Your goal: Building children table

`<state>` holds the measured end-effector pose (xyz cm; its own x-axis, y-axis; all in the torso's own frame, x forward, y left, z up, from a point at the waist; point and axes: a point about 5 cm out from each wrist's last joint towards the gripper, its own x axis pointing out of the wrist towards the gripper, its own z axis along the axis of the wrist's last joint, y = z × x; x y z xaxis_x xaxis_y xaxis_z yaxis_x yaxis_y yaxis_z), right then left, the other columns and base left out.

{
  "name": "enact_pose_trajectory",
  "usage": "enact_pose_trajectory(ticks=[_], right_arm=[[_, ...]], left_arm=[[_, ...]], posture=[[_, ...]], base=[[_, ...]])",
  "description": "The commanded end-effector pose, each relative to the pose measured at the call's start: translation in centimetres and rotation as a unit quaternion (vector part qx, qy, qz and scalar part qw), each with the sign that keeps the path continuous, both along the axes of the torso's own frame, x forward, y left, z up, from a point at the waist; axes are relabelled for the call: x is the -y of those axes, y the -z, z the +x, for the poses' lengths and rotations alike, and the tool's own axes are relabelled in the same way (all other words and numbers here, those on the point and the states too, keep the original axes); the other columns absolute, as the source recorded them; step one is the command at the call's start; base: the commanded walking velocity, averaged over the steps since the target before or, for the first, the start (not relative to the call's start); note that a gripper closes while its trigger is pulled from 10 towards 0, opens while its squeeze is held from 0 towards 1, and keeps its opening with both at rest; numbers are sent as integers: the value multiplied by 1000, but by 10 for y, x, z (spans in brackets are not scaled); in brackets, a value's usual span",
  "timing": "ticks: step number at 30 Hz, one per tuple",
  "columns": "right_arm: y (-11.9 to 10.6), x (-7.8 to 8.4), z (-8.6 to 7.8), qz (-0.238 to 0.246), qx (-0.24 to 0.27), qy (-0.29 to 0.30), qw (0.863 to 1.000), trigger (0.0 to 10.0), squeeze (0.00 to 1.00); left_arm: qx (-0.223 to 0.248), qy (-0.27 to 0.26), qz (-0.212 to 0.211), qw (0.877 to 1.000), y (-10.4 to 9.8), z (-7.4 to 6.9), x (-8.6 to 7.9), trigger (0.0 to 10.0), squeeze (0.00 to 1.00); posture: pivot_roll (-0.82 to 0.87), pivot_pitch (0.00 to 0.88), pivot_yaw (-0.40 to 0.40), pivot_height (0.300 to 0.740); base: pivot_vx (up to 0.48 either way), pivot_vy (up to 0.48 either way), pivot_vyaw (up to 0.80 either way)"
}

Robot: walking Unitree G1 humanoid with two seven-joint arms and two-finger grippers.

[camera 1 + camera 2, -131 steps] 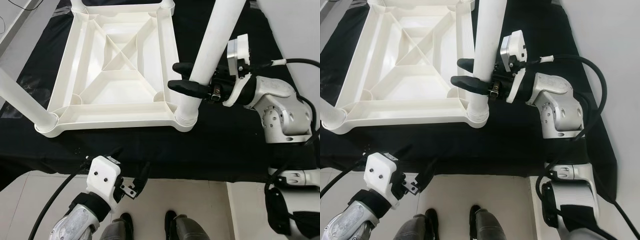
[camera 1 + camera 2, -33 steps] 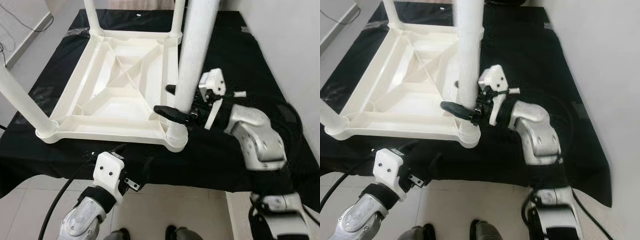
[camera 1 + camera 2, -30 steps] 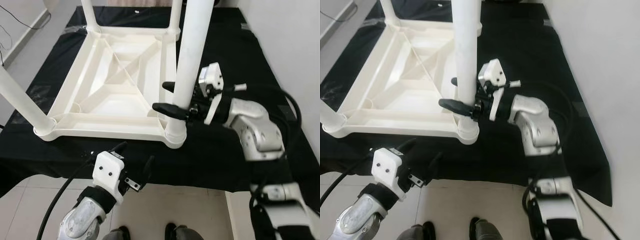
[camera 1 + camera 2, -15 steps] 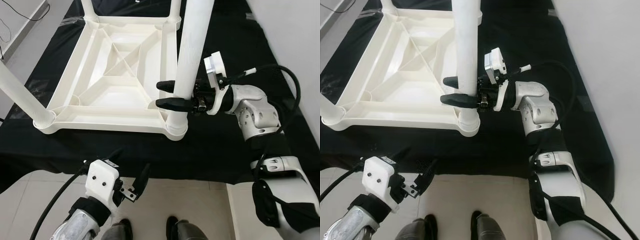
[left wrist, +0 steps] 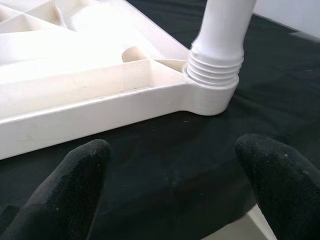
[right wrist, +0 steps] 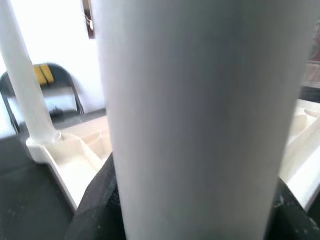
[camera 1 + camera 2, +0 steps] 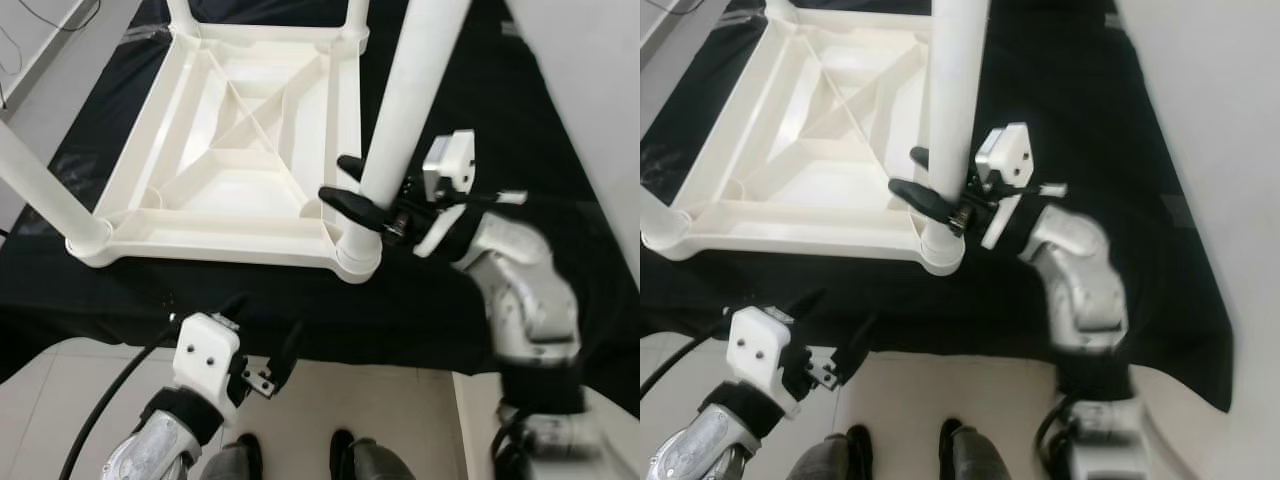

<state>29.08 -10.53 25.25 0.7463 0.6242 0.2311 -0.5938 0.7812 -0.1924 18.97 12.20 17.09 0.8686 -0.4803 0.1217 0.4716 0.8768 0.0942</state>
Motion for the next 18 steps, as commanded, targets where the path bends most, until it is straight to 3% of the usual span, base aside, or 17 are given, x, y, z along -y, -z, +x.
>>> enact_pose_trajectory(ticks=[1, 2, 4, 8, 9, 10, 11, 12, 13, 14, 15, 18], right_arm=[[61, -1, -16, -36, -138, 131, 981, 0, 0], [68, -10, -25, -40, -149, 141, 978, 0, 0], [72, -17, -27, -53, -148, 130, 979, 0, 0], [62, -23, -17, -48, -134, 127, 982, 0, 0], [57, -24, -15, -39, -132, 126, 982, 7843, 0], [54, -24, -15, -36, -131, 125, 983, 7843, 0], [50, -26, -13, -31, -129, 98, 986, 10000, 0], [50, -26, -13, -31, -129, 98, 986, 10000, 0], [37, -30, -11, -9, -121, 21, 992, 10000, 1000], [37, -30, -11, -9, -121, 21, 992, 10000, 1000], [23, -30, -10, 6, -105, -36, 994, 10000, 1000], [11, -26, -7, -6, -74, -74, 995, 10000, 1000]], left_arm=[[-14, 0, -1, 1000, 7, 1, -1, 10000, 0], [-12, 4, -1, 1000, 7, 3, 1, 10000, 0], [-10, 9, -1, 1000, 8, 5, 3, 10000, 0], [-9, 13, -4, 1000, 9, 11, 5, 10000, 0], [-8, 11, -4, 1000, 9, 12, 6, 10000, 0], [-7, 11, -4, 1000, 9, 12, 6, 10000, 0], [-7, 9, -4, 1000, 9, 12, 5, 10000, 0], [-7, 9, -4, 1000, 9, 12, 5, 10000, 0], [-6, 6, -5, 1000, 8, 11, 4, 10000, 0], [-6, 6, -5, 1000, 8, 11, 4, 10000, 0], [-5, 5, -5, 1000, 7, 10, 4, 10000, 0], [-4, 5, -6, 1000, 7, 9, 5, 10000, 0]], posture=[[4, 289, -50, 740], [3, 285, -49, 740], [-6, 275, -46, 740], [-3, 248, -54, 740], [1, 247, -57, 740], [1, 247, -57, 740], [7, 251, -57, 740], [7, 251, -57, 740], [13, 258, -63, 740], [13, 258, -63, 740], [17, 264, -66, 740], [21, 271, -72, 740]], base=[[0, 0, 0], [0, 0, 0], [0, 0, 0], [0, 0, 0], [0, 0, 0], [0, 0, 0], [0, 0, 0], [0, 0, 0], [0, 0, 0], [0, 0, 0], [0, 0, 0], [0, 0, 0]])
